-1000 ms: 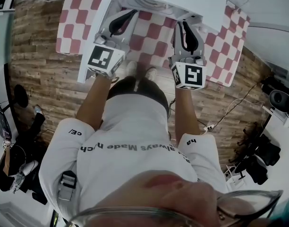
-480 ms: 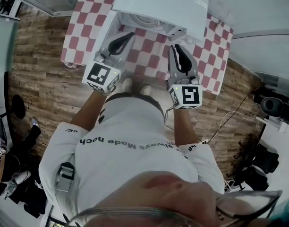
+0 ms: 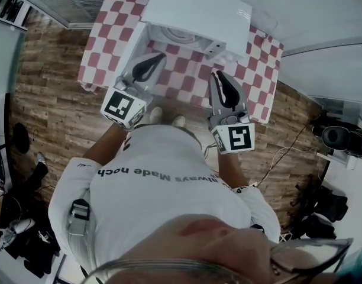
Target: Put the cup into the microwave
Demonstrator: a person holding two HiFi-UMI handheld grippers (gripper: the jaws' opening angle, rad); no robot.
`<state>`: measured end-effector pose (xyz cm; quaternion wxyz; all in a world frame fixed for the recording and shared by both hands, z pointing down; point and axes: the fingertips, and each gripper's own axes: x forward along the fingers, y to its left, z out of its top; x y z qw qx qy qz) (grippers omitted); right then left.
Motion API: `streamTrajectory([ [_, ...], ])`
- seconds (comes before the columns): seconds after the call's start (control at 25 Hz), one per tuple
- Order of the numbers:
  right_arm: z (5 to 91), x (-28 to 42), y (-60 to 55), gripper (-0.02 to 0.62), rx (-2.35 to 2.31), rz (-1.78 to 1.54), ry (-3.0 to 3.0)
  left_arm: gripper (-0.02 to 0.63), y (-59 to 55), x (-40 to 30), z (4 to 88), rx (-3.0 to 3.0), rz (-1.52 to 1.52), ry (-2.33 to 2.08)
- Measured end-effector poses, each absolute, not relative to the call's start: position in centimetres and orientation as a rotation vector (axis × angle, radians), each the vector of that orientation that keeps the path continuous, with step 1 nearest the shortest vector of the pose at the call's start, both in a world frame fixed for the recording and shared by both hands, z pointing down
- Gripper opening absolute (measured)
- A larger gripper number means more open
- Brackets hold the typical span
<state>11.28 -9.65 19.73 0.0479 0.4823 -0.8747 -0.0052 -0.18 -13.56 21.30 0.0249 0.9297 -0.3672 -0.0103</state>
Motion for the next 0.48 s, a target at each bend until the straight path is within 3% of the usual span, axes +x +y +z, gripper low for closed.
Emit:
streamTrajectory([
  [0.48,18.5,11.8,-7.0,0.049,1.443,0.022,-2.689,0.005,-11.3,0.8,19.4,2.88,-0.07,-1.123],
])
